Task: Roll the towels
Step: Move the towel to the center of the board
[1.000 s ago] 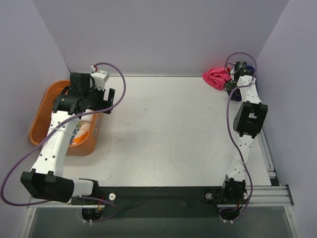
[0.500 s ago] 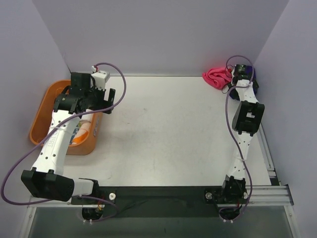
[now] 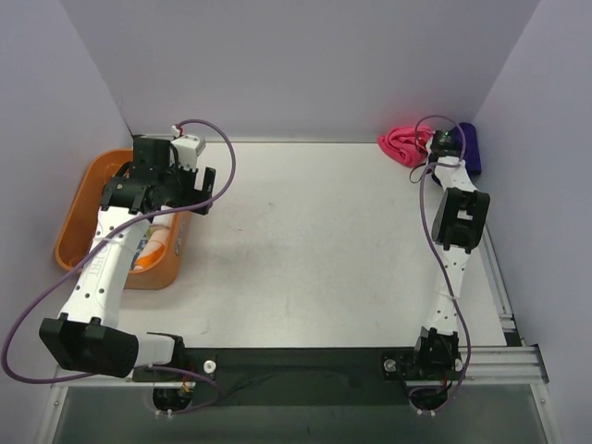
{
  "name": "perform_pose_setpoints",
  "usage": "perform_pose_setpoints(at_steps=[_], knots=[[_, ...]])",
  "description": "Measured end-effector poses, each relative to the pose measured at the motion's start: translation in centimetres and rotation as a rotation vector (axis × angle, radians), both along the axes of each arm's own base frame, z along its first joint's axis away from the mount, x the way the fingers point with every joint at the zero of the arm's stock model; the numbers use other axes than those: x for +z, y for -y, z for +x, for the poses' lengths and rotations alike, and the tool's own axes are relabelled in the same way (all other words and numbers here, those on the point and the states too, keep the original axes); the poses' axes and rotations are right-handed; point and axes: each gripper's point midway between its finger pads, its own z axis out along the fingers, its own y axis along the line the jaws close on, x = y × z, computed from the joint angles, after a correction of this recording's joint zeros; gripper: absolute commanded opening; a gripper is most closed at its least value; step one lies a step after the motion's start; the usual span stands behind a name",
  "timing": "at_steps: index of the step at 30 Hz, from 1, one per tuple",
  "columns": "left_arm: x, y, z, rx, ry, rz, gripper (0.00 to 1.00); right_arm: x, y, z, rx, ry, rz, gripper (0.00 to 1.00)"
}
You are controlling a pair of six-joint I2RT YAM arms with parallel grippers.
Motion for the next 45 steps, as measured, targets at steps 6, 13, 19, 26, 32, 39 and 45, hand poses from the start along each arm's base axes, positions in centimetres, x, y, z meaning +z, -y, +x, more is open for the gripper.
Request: perform_pose_setpoints(at_steps=[6,13,19,26,32,39,45], knots=[[0.3,0.0,0.1,0.003,0.007,-0.004,0.97,-0.1,-2.1,-2.7,0.018,-0.045,0.090,0.00],[1.7,1.1,0.1,-0.030,0.039,-0.059,0.97,6.4,-7.9,-8.0,0.056,-0.006,0.316,0.00],[2.6,2.3,-0.2,-0.083,0.065,-0.109,0.97,12.1,-19.1,-12.5,0.210,0.056,0.506,0.00],[3.3,3.1,-0.7,-0.119,0.082,-0.149,0.97,10.0,-35.1,-18.6,0.396,-0.122,0.832,0.00],[3.0,3.3,-1.2,-0.105,0.060,-0.204,0.97,11.1,-46.1,-21.2,0.475,-0.232,1.120,0.00],[3.4,1.4,-0.2,-0.028,0.051,-0.361,0.97,11.1,-53.8,-19.6,0.411,-0.326,1.394,0.57],[1.8,4.4,-0.2,-0.157,0.005,-0.390,0.90,10.4,-46.2,-18.9,0.290,-0.266,1.359,0.57]])
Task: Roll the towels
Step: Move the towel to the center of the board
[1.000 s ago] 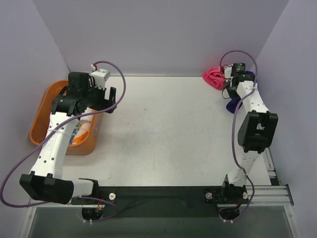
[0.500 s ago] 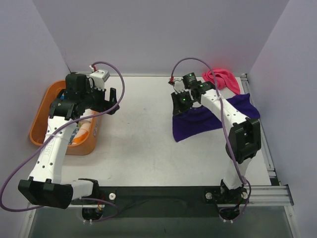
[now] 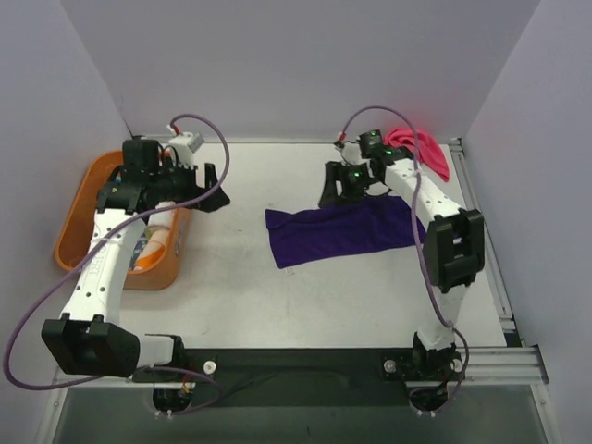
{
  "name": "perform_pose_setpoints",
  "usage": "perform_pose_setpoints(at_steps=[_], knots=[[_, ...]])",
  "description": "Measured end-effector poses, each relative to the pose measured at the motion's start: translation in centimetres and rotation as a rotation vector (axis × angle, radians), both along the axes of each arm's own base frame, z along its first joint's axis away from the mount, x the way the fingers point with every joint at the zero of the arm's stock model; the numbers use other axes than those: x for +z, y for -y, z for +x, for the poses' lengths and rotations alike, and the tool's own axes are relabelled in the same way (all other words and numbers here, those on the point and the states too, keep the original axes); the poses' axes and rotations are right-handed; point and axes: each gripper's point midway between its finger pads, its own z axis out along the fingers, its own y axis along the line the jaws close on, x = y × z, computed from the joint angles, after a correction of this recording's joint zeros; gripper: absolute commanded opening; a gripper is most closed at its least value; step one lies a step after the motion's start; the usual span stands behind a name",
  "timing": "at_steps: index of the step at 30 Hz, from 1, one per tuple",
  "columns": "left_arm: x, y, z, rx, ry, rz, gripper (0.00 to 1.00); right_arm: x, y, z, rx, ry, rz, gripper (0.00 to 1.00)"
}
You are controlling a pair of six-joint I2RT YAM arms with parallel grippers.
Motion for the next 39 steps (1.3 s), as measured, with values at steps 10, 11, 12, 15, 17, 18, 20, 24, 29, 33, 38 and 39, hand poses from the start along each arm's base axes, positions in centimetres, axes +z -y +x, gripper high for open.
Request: perform_pose_setpoints(at_steps=[10,11,12,15,17,18,20,24,29,33,38,39], knots=[[-10.4,11.4,-2.6,-0.422,-0.157,0.213,0.50,-1.2,23.2,0.3,-0.275,0.062,-0.440,0.08],[-12.0,12.3,-3.0,-0.453,-0.183,0.246,0.49,-2.0,24.6,0.0,-0.280,0.036,-0.471,0.07],[-13.5,13.1,-3.4,-0.488,-0.203,0.280,0.49,-3.0,26.0,-0.3,-0.285,0.005,-0.507,0.06],[-17.5,15.0,-4.8,-0.572,-0.265,0.369,0.49,-6.2,28.8,-0.9,-0.278,-0.081,-0.581,0.02],[-19.5,15.7,-5.4,-0.607,-0.295,0.412,0.49,-8.2,29.8,-1.3,-0.264,-0.139,-0.617,0.01],[-20.4,15.9,-5.5,-0.616,-0.307,0.430,0.49,-9.0,30.1,-1.4,-0.256,-0.164,-0.630,0.01],[-22.1,15.9,-5.3,-0.624,-0.325,0.466,0.49,-10.3,30.9,-1.1,-0.253,-0.197,-0.653,0.01],[-24.2,15.2,-4.6,-0.619,-0.336,0.519,0.50,-11.9,32.0,-0.7,-0.247,-0.226,-0.701,0.01],[-25.6,13.8,-4.6,-0.629,-0.324,0.566,0.50,-12.7,32.5,-1.1,-0.236,-0.252,-0.742,0.00],[-25.7,12.1,-5.0,-0.631,-0.306,0.575,0.50,-12.7,32.3,-2.0,-0.216,-0.254,-0.758,0.00],[-25.7,7.9,-5.6,-0.589,-0.325,0.592,0.52,-12.8,31.1,-5.7,-0.154,-0.310,-0.750,0.00],[-25.6,7.0,-5.7,-0.580,-0.330,0.597,0.52,-12.8,30.8,-6.6,-0.140,-0.325,-0.745,0.00]])
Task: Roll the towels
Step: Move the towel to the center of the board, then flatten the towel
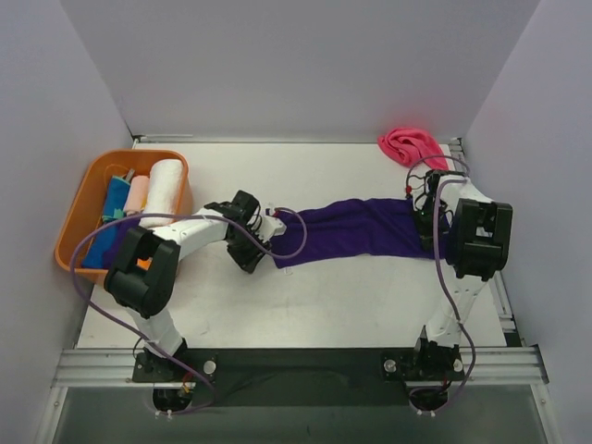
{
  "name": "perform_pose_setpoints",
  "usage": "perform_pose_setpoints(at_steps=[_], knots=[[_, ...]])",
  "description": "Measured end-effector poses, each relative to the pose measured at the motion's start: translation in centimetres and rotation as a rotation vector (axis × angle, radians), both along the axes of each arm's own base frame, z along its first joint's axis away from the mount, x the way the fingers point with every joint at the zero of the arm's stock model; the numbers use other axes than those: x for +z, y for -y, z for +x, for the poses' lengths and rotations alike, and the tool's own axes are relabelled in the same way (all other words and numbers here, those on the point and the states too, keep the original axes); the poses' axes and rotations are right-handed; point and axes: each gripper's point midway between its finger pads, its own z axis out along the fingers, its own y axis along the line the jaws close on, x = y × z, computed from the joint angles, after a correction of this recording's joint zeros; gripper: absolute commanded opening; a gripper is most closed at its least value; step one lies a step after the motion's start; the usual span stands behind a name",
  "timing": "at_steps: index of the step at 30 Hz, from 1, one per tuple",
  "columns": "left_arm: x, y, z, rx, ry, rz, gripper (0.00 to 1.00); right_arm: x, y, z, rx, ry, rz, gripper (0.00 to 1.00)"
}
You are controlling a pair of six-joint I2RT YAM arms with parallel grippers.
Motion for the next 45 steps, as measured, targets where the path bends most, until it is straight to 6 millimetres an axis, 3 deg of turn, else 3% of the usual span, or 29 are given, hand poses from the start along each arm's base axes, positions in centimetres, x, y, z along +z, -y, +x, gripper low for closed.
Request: perform_pose_setpoints(at_steps=[2,4,9,14,20,24,28,32,34,37,38,41,45], knots=[[0.1,-1.3,-0.7,0.010,-0.014,0.016,0.53,0.0,-0.6,-1.6,0.013,-0.039,0.016,0.00],[0.5,-1.1,-1.3,-0.008,-0.015,0.020,0.53,-0.1,-1.1,-2.6,0.021,-0.070,0.027,0.00],[1.9,3.4,-1.7,-0.095,0.031,-0.023,0.51,0.0,-1.2,-2.9,0.018,-0.081,0.040,0.00],[2.6,8.6,1.1,-0.117,0.095,-0.088,0.51,0.0,-0.9,-2.9,0.001,-0.078,0.051,0.00],[0.2,9.9,3.1,-0.112,0.095,-0.075,0.50,0.2,-0.3,-2.6,-0.007,-0.066,0.051,0.00],[0.0,8.7,2.4,-0.137,0.121,-0.070,0.50,0.4,-0.4,-2.7,0.005,-0.071,0.059,0.00],[-0.2,4.8,0.0,-0.148,0.101,-0.034,0.50,0.2,-1.2,-3.8,0.038,-0.106,0.088,0.00],[-0.1,0.8,-1.7,-0.134,0.052,-0.002,0.55,0.1,-3.4,-7.6,0.097,-0.186,0.143,0.02],[0.1,-0.6,-2.7,-0.133,0.009,0.014,0.63,0.4,-4.6,-9.7,0.125,-0.231,0.181,0.06],[0.9,-1.8,-4.1,-0.133,-0.065,0.000,0.74,1.6,-6.2,-11.5,0.150,-0.262,0.248,0.19],[1.5,-1.9,-4.3,-0.133,-0.077,-0.010,0.76,2.3,-6.5,-11.4,0.149,-0.248,0.270,0.29],[4.3,-1.5,-3.0,-0.127,-0.035,-0.059,0.80,4.9,-6.3,-9.4,0.127,-0.152,0.311,0.41],[8.9,-0.6,0.9,-0.101,0.105,-0.129,0.76,9.4,-3.9,-3.1,0.102,0.091,0.285,0.45]])
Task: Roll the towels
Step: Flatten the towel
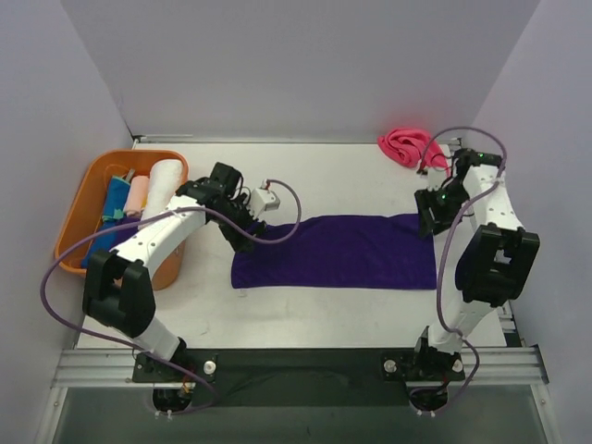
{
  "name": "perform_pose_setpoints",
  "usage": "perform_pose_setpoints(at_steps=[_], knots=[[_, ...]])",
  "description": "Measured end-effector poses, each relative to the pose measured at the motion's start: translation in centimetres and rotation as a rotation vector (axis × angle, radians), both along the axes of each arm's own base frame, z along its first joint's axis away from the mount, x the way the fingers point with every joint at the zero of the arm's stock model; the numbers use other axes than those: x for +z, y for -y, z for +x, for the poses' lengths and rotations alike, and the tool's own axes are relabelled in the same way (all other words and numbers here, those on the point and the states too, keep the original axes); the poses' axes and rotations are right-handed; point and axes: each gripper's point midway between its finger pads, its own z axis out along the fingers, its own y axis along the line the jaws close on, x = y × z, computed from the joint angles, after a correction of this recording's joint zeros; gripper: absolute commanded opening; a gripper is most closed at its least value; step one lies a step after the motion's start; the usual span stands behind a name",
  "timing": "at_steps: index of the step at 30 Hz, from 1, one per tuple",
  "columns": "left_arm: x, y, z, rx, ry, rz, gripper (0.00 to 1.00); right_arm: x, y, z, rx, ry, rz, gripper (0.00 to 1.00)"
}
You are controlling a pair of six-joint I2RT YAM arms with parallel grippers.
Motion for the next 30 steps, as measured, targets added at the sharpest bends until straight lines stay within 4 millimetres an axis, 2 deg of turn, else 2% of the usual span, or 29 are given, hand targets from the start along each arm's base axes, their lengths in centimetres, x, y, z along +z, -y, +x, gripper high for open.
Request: perform_pose_setpoints(at_steps=[3,5,7,11,16,24,30], knots=[[1.6,0.0,2.6,0.029,0.068,-0.022,0.72,3.1,2.0,3.7,-0.041,0.129,-0.026,0.47],[1.4,-0.2,3.9,0.028,0.083,-0.012,0.71,4.4,3.2,6.1,-0.067,0.192,-0.042,0.46],[0.3,-0.2,4.7,0.016,0.079,0.005,0.70,4.6,4.2,7.8,-0.092,0.212,-0.051,0.45],[-2.4,-0.4,5.1,-0.006,0.036,0.051,0.66,2.8,5.9,10.5,-0.139,0.191,-0.062,0.41],[-4.2,-0.6,6.4,0.006,0.019,0.090,0.66,-0.2,6.6,11.9,-0.180,0.129,-0.055,0.40],[-3.6,-1.1,7.6,0.067,0.031,0.075,0.66,-2.1,7.2,13.7,-0.211,0.121,-0.058,0.35],[-3.5,-2.3,8.1,0.119,0.021,0.064,0.66,-5.4,6.9,14.1,-0.231,0.061,-0.041,0.35]])
